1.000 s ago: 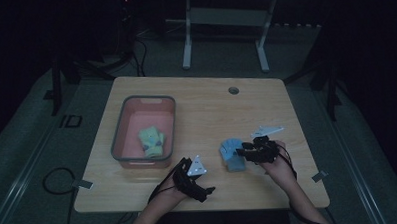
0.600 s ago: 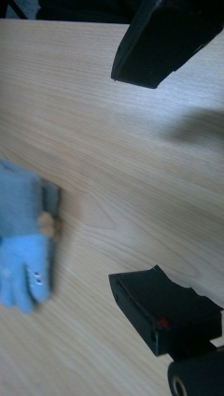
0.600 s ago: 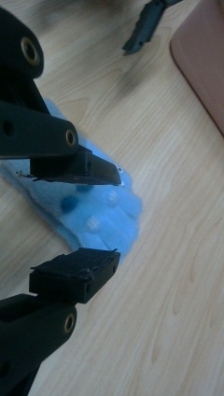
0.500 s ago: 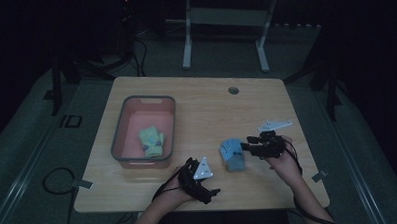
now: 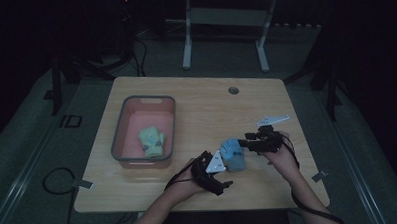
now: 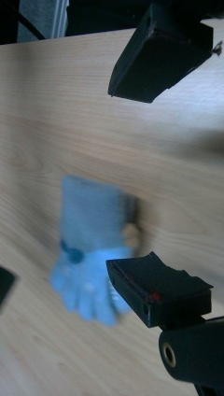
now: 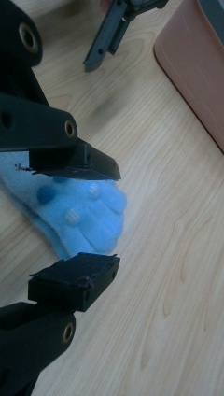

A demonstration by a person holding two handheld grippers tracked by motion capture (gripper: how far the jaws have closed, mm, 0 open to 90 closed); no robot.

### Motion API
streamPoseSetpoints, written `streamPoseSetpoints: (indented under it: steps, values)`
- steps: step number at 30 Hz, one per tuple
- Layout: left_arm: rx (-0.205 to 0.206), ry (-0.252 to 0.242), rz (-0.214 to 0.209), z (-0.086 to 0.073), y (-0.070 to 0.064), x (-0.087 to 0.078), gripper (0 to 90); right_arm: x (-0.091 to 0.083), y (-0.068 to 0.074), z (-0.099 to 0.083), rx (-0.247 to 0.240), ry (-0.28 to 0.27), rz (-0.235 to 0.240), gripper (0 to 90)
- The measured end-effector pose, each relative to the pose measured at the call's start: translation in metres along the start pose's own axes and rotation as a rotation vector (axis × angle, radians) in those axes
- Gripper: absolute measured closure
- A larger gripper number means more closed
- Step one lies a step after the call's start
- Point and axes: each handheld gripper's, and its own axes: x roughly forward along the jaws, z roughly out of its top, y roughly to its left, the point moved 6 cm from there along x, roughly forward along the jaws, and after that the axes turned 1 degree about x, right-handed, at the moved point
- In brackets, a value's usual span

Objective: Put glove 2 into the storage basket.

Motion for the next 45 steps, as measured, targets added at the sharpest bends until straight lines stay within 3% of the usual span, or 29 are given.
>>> streamPoseSetpoints:
  steps: [2, 4, 6, 9, 12, 17, 19, 20, 21, 22, 26, 28, 34, 36, 38, 40, 45]
  values:
    - [0.034, -0.006, 0.0, 0.005, 0.0, 0.005, 16.8, 0.003, -0.003, -0.001, 0.01, 0.0, 0.004, 50.8]
    - [0.031, -0.014, -0.03, 0.01, 0.001, 0.012, 18.8, 0.006, -0.007, -0.002, 0.027, -0.001, 0.003, 50.6]
    - [0.051, -0.002, -0.029, 0.012, 0.003, 0.02, 20.8, 0.009, -0.011, -0.003, 0.048, -0.001, 0.006, 48.0]
    - [0.069, 0.014, -0.043, 0.014, 0.005, 0.03, 22.8, 0.014, -0.015, -0.005, 0.077, 0.003, 0.014, 39.6]
    - [0.115, 0.035, -0.039, 0.012, 0.005, 0.038, 26.6, 0.019, -0.016, -0.008, 0.085, 0.015, 0.021, 29.3]
    - [0.127, 0.067, -0.022, 0.008, 0.01, 0.044, 27.4, 0.027, -0.014, -0.011, 0.116, 0.035, 0.087, 15.7]
    - [0.134, 0.078, -0.016, 0.007, 0.012, 0.046, 30.0, 0.033, -0.013, -0.014, 0.103, 0.054, 0.081, 16.7]
    - [0.137, 0.089, -0.016, 0.006, 0.014, 0.049, 31.5, 0.038, -0.015, -0.015, 0.083, 0.062, 0.05, 22.4]
    - [0.137, 0.089, -0.016, 0.006, 0.014, 0.049, 32.4, 0.038, -0.015, -0.015, 0.083, 0.062, 0.05, 22.4]
    - [0.143, 0.1, -0.011, 0.005, 0.016, 0.051, 33.7, 0.041, -0.018, -0.015, 0.072, 0.058, 0.036, 30.4]
    - [0.15, 0.12, -0.005, 0.003, 0.02, 0.055, 39.3, 0.05, -0.025, -0.018, 0.052, 0.073, 0.007, 37.6]
    - [0.154, 0.132, -0.006, 0.002, 0.021, 0.057, 41.3, 0.055, -0.028, -0.021, 0.031, 0.089, -0.013, 37.5]
    - [0.133, 0.142, 0.0, 0.001, 0.024, 0.06, 47.8, 0.058, -0.029, -0.025, 0.031, 0.098, -0.022, 35.9]
    - [0.145, 0.153, 0.004, 0.001, 0.024, 0.061, 52.7, 0.057, -0.028, -0.027, 0.027, 0.101, -0.037, 36.9]
    - [0.147, 0.156, 0.003, 0.001, 0.023, 0.061, 55.6, 0.057, -0.027, -0.027, 0.024, 0.101, -0.037, 40.2]
    - [0.145, 0.169, 0.003, 0.001, 0.024, 0.061, 58.5, 0.056, -0.023, -0.027, 0.02, 0.11, -0.016, 50.7]
    - [0.128, 0.169, -0.007, 0.002, 0.026, 0.06, 67.9, 0.057, -0.018, -0.029, 0.026, 0.109, 0.033, 67.0]
